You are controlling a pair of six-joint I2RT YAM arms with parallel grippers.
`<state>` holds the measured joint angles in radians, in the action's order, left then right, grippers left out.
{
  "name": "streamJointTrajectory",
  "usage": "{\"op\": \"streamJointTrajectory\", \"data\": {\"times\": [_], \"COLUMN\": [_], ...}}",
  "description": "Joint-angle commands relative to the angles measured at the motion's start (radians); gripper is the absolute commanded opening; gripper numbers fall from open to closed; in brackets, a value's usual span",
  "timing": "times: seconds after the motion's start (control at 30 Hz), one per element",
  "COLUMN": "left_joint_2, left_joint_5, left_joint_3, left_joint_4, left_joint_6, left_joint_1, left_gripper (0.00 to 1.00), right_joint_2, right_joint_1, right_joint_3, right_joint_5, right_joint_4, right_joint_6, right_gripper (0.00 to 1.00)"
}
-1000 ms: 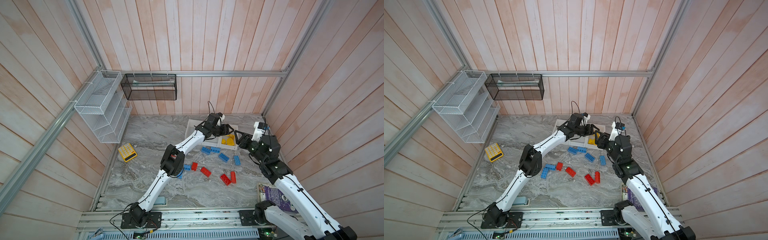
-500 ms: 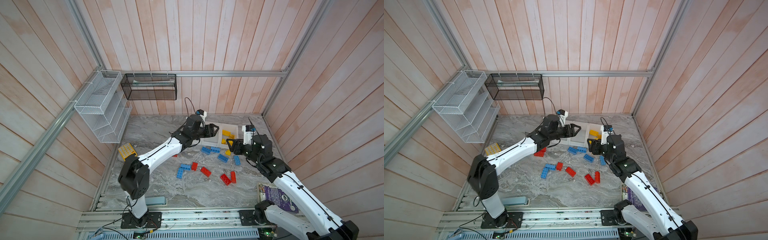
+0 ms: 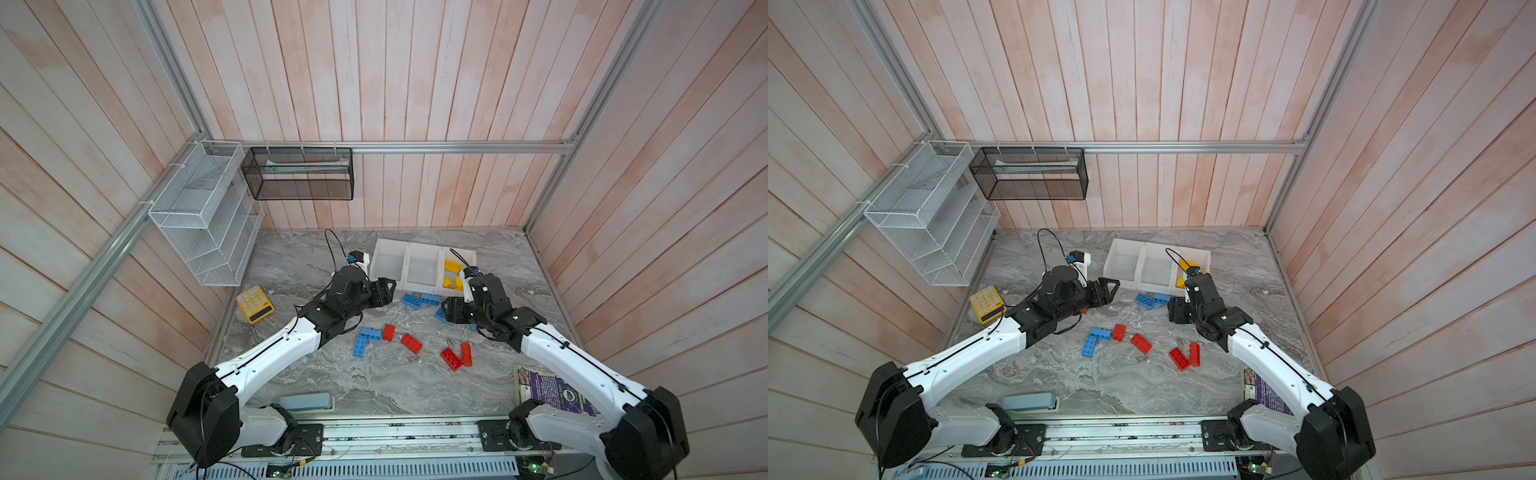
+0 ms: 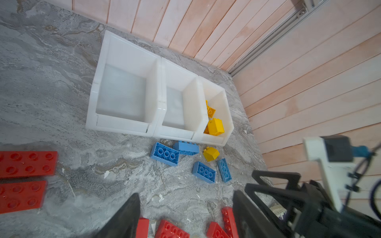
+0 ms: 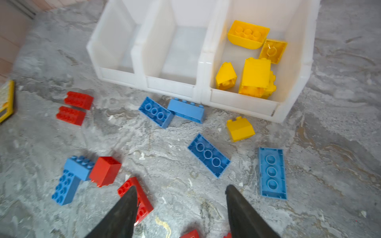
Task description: Sort the legos into containers by color
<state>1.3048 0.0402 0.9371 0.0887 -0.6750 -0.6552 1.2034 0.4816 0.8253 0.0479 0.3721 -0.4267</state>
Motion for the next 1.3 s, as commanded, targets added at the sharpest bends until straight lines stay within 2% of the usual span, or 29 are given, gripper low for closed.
{"op": "streamJointTrajectory", "data": {"times": [0.0,0.07,0.23,0.57,0.93,1.27], "left_joint_2": [-0.047,-0.076,-0.125,-0.138,-0.075,-0.042], "left_joint_5": [-0.014,-0.019,-0.035,-0.04,-0.025,-0.006], "left_joint_3": [-0.048,-0.081,-0.135,-0.185,-0.161,-0.144], "left_joint_4": [0.012,0.017,0.05,0.062,0.047,0.031], "left_joint_6": [-0.004,-0.005,0.004,0.023,0.045,0.043], "left_joint_1": [0.0,0.001,0.0,0.0,0.0,0.001], "left_gripper": [0.72,0.72,0.72,0.73,0.73,0.73], "right_joint_2": [0.061,0.108,0.238,0.426,0.542,0.546], "right_joint_1": [-0.057,-0.107,-0.145,-0.152,-0.155,-0.147], "right_joint_3": [0.015,0.017,0.045,0.128,0.202,0.188], "right_joint_5": [0.005,0.002,0.014,0.071,0.089,0.09], "right_joint_4": [0.012,-0.013,-0.047,-0.089,-0.103,-0.112], "right_joint_6": [-0.007,0.005,0.025,0.034,0.053,0.061], "right_gripper": [0.67,0.65,0.54,0.53,0.53,0.38]}}
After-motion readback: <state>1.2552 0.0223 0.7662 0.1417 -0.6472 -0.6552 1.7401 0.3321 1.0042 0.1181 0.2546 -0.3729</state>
